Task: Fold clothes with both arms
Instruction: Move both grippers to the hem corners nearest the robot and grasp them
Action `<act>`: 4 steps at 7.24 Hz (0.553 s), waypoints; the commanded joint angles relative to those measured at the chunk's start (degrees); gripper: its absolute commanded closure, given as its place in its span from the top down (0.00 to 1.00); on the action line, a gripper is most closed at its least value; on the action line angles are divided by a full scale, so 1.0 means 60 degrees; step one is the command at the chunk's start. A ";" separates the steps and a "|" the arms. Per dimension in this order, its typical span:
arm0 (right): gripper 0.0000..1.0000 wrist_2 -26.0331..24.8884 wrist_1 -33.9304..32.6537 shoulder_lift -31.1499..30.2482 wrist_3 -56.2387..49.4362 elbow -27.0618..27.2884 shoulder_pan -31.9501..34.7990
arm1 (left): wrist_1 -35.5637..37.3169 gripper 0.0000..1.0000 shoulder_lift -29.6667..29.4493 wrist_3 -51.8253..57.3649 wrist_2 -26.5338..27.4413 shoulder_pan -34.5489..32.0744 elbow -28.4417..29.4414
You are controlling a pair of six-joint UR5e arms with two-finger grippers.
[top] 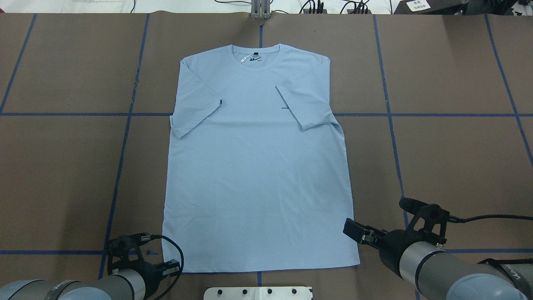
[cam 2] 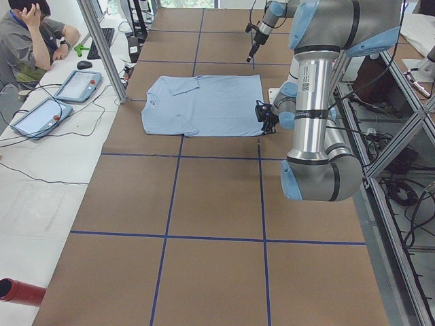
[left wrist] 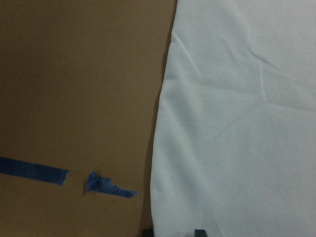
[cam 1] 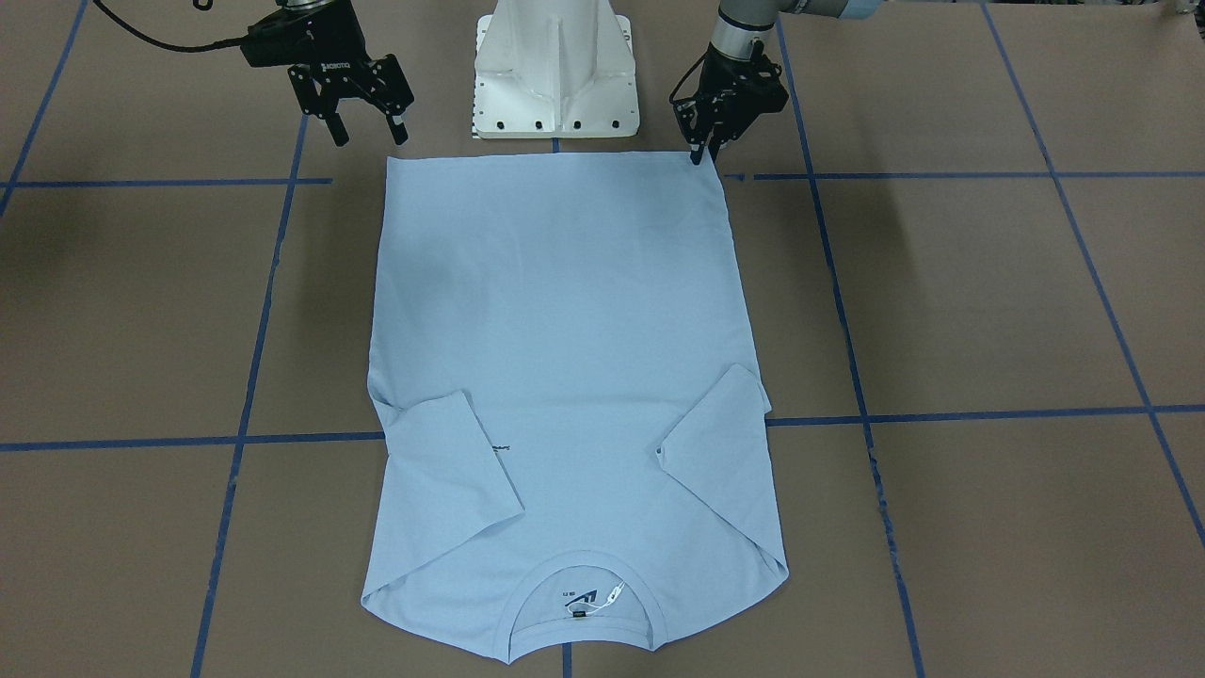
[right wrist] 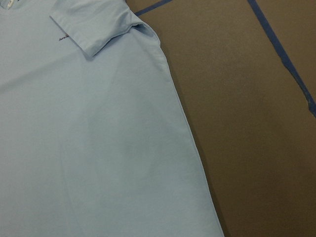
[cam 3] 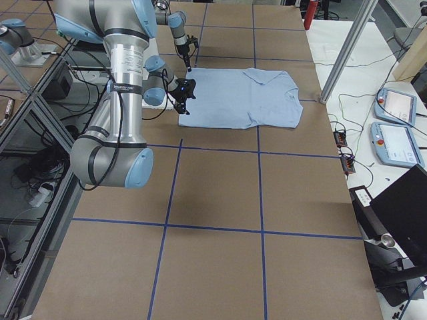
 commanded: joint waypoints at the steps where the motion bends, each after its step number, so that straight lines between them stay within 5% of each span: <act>1: 0.99 0.0000 0.0000 0.0015 0.0000 -0.0027 -0.0016 | 0.0000 0.00 -0.0016 0.0026 0.0000 -0.0006 -0.0089; 2: 0.98 -0.0044 0.0000 0.0029 0.0029 -0.0042 -0.0059 | 0.0000 0.00 -0.0045 0.0026 0.0000 -0.0021 -0.0118; 4: 0.79 -0.0205 -0.0522 0.0059 0.1589 -0.0144 -0.0322 | 0.0000 0.00 -0.0089 -0.0018 0.0000 -0.0035 -0.0453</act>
